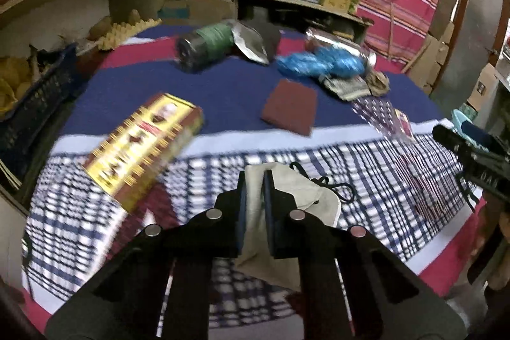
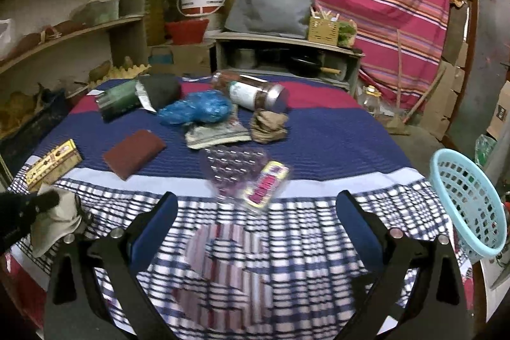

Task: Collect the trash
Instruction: 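Grasp the second brown scouring pad with the right tool while the left tool holds the cloth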

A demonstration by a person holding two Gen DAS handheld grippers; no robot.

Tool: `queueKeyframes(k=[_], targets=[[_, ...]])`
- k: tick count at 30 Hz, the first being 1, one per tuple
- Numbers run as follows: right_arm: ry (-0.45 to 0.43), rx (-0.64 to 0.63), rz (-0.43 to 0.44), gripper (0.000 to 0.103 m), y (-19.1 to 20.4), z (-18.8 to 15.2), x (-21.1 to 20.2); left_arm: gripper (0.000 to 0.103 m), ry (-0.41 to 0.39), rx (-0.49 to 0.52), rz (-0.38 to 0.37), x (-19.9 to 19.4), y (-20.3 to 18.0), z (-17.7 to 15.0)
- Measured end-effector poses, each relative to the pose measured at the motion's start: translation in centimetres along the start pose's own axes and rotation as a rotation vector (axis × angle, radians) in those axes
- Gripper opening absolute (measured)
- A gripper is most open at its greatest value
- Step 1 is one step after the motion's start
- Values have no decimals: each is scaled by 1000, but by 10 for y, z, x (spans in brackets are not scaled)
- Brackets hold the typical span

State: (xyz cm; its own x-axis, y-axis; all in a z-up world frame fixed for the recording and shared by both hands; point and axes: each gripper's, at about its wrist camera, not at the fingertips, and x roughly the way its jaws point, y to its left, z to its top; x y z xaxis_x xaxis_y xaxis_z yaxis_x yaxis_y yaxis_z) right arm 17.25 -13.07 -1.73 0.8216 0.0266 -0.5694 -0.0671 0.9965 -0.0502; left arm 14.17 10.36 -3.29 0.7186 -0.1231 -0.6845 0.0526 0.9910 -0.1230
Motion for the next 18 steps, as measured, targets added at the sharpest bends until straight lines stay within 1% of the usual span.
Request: queueKeyframes(k=[6,10,12,18], targets=[[23,-47,28,97,33,8,11,8,-49,2,39,-9,23,20],[44,-78,53,97,56,14,23,8,-104,-4,62,-17,40,41],[60,-82,57,97,67,17,31,8,-136,-2,79,-19,47,52],[102,-69,91,97,97,29,55,8,-178,-1,117,-16,67,78]])
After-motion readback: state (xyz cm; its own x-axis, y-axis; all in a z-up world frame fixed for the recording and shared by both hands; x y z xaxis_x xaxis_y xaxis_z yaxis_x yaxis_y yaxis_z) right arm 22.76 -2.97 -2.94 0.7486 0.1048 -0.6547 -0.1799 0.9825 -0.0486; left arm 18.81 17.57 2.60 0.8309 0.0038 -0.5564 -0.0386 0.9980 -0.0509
